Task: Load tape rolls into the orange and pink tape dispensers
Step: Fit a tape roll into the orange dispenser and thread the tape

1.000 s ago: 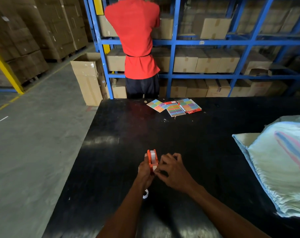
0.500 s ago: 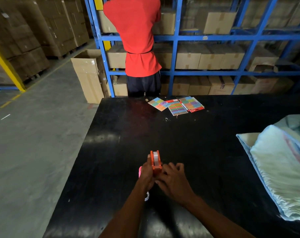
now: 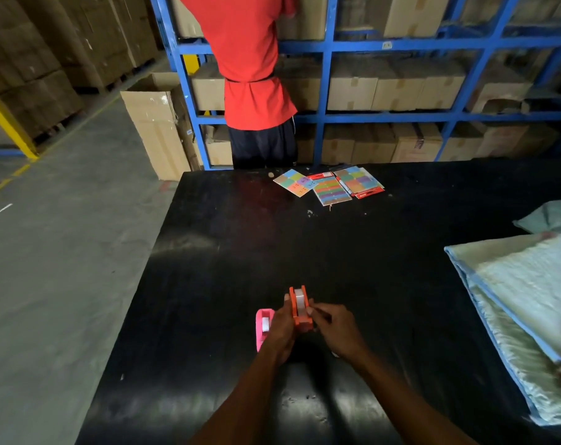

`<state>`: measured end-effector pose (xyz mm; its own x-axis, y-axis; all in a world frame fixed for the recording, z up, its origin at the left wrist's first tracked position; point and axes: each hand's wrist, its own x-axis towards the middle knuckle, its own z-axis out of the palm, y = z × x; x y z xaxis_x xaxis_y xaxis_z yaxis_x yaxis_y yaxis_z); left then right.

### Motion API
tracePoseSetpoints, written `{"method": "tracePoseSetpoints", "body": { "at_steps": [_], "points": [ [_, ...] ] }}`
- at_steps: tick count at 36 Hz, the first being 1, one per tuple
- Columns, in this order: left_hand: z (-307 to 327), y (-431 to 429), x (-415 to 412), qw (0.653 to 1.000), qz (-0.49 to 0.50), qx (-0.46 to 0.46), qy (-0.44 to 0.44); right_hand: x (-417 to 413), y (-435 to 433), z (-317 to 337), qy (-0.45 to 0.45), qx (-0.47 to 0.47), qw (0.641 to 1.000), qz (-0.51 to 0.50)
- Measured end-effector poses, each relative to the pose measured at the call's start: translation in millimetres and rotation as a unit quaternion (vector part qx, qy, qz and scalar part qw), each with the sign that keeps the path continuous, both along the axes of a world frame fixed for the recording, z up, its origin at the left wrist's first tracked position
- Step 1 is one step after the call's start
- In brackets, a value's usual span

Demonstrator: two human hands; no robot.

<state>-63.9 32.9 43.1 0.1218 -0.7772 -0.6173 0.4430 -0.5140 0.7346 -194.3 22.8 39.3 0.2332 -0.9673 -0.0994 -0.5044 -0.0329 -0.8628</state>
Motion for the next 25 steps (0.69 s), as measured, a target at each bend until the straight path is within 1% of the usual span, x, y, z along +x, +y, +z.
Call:
{"method": "tracePoseSetpoints", "body": {
  "at_steps": [3, 4, 5, 7, 9, 12, 14, 17, 23, 25],
  "points": [
    [0, 4, -2, 1.000, 0.011, -0.004, -0.023, 0, -2, -8, -0.029, 0.023, 0.999, 0.000],
    [-5, 3, -2, 1.000, -0.001, -0.003, -0.023, -1, -3, -13, -0.029, 0.026, 0.999, 0.000],
    [-12, 1, -1, 0.999, -0.024, -0.001, -0.043, -3, -5, -20, -0.033, 0.030, 0.999, 0.002],
    [-29, -2, 3, 0.993, -0.072, -0.001, -0.089, -8, -8, -34, -0.039, 0.044, 0.998, 0.011],
    [-36, -2, 6, 0.981, -0.117, -0.026, -0.154, -10, -9, -43, -0.032, 0.047, 0.998, 0.014],
    [-45, -1, 6, 0.956, -0.144, -0.058, -0.248, -12, -11, -50, -0.021, 0.048, 0.998, 0.023],
    [-51, 0, 6, 0.954, -0.136, -0.053, -0.262, -13, -13, -58, -0.014, 0.060, 0.997, 0.036],
    [-58, 0, 3, 0.955, -0.141, -0.043, -0.257, -13, -18, -77, -0.002, 0.062, 0.997, 0.044],
    [-91, -6, -1, 0.958, -0.150, -0.031, -0.241, -7, -24, -110, 0.063, 0.054, 0.996, 0.043],
    [-87, -7, -2, 0.952, -0.155, -0.035, -0.264, -5, -25, -117, 0.079, 0.050, 0.995, 0.038]
  ]
}}
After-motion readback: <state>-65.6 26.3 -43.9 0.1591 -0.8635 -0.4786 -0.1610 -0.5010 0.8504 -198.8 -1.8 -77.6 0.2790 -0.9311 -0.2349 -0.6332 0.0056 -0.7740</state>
